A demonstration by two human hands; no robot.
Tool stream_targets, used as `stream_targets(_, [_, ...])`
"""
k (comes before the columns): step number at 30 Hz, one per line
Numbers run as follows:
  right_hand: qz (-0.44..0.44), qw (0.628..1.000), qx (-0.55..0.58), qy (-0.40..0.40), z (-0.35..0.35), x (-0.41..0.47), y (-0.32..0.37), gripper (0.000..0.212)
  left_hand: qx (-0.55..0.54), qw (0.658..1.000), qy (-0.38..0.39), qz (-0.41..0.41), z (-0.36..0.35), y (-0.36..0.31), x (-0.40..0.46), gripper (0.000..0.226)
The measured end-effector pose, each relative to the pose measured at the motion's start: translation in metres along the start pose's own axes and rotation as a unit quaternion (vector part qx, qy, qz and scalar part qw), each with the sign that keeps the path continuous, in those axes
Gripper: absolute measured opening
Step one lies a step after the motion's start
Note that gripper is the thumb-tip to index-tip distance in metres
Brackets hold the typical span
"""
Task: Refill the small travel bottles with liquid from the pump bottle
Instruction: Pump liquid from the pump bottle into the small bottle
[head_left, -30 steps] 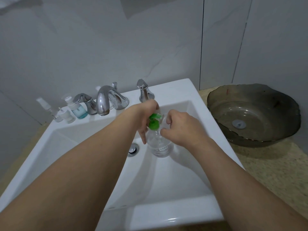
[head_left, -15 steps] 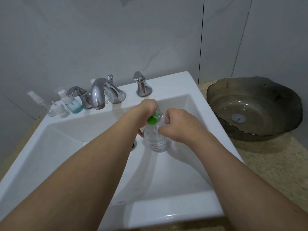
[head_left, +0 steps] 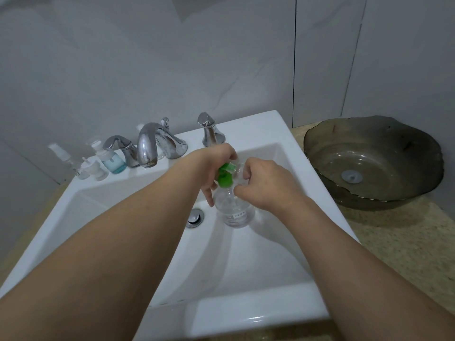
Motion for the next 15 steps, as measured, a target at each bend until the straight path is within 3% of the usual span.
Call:
stream_targets(6, [-0.008,1.0,0.016,0.007,-0.002,0.001,-0.001,0.027,0.017,1.0,-0.008,-0.003,0.001,0.001,0.002,0.053])
stream_targets(11, [-0.012,0.999,0.003,0.038,-0.013,0.001,-0.003,0.022,0.009,0.998,-0.057,-0.024,0.001,0.007,0.002,0.022])
stream_targets(15, [-0.018,0.999,0.007,0.047,-0.014,0.001,-0.005,0.023,0.005,0.995,-0.089,-0.032,0.003,0.006,0.004,0.022])
Point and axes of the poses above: each hand's wrist, its own x-axis towards the middle knuckle, its own z-axis out of the back of the hand, y = z × x, the point moved 10 cm from there along x, towards the middle knuckle, and after that the axes turned 6 degrees about -z, right-handed, at the moved point
